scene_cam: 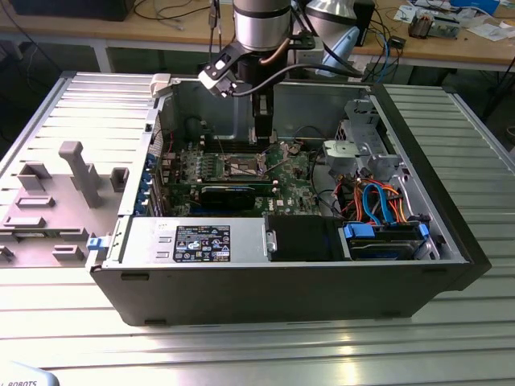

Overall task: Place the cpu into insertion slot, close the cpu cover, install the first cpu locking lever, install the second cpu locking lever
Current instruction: 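Place the cpu into insertion slot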

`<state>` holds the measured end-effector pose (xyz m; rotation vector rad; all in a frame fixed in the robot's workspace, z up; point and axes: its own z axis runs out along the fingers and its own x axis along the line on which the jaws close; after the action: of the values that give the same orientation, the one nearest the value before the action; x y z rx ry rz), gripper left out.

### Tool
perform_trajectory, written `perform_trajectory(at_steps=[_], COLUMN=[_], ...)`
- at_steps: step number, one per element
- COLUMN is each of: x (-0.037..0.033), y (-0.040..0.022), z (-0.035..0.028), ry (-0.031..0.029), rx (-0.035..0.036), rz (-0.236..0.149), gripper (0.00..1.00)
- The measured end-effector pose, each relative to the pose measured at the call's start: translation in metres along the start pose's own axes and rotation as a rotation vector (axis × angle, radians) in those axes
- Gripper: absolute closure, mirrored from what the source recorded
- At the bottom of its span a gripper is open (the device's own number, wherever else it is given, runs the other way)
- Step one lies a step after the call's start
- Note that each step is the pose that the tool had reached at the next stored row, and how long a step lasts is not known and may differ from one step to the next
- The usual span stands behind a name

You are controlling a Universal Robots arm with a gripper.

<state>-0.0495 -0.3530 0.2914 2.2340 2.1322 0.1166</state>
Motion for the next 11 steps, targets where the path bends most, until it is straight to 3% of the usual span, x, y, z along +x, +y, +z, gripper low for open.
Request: perform_trajectory(at_steps=[1,11], x=[-0.0001,-0.0001], y=[-0.0004,-0.0005], z=[0.0046,0.0052], ry=[0.0,-0.0014], rx=[0.0,0.0], rz=[0.0,0.0], gripper=[0.46,0.46])
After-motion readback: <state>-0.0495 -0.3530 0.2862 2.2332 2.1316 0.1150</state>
